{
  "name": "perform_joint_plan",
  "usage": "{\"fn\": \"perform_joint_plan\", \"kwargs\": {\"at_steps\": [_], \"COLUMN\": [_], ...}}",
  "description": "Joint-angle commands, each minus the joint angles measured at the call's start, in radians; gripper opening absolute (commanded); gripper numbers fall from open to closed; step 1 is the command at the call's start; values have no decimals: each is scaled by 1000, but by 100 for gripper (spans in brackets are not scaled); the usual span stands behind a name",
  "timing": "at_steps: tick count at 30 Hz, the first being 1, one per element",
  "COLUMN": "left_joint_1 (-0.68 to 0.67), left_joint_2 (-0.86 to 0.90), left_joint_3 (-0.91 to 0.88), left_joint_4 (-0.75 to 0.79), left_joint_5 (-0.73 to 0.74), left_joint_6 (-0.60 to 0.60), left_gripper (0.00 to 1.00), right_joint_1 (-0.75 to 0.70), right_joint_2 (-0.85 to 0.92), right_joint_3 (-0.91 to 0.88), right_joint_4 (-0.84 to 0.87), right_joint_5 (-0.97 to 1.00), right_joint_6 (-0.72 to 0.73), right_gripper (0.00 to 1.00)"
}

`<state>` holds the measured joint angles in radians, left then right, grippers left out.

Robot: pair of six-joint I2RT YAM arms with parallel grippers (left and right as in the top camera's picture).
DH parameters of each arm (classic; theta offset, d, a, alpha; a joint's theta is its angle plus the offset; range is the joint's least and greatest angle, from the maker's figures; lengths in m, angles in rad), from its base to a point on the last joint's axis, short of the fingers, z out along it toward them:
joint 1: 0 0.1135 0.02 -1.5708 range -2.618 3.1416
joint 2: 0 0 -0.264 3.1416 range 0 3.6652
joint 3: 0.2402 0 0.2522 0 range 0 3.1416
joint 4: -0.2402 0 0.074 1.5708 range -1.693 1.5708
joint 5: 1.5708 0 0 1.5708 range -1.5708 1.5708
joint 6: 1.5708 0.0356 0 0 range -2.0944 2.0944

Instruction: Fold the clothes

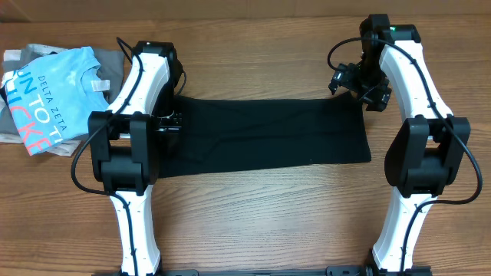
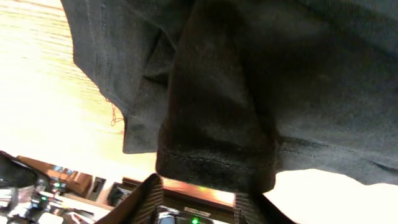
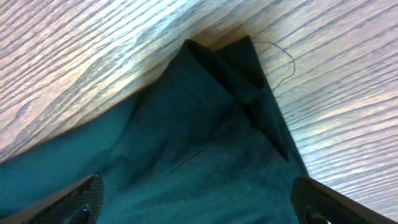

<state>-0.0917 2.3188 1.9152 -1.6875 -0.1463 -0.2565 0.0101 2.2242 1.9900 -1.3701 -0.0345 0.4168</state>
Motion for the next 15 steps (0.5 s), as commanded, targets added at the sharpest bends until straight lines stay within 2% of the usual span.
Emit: {"fn": "perform_joint_plan", "kwargs": {"at_steps": [1,4,6,8,10,13,15], "left_joint_1": [-3,-3,-3,-3,-3,-3,-3], "left_joint_2": [-38,-45,-66,-98,-138,-192,-215], "left_joint_3": [-2,17,40,68,112,158,162], "left_joint_4": [-4,-3,-3,-3,0,59,137], "left_joint_5": [-45,-74,-74,-74,-74,-18,78], "left_joint_6": [-7,-14,-19,-29,-36,-23,34], "left_gripper": [38,38,28,21,21,37,36], "right_joint_1": [2,2,3,9,16,32,47], "right_joint_2": [-42,-42,-41,-41,-41,-39,-35], "right_joint_3": [24,24,24,24,24,24,23], "right_joint_4": [7,19,28,40,56,95,119], "right_joint_5": [-55,-124,-155,-154,-154,-155,-154], "right_joint_6": [-50,-98,-120,-130,-130,-130,-130], "right_gripper": [100,99,94,83,71,54,41]}}
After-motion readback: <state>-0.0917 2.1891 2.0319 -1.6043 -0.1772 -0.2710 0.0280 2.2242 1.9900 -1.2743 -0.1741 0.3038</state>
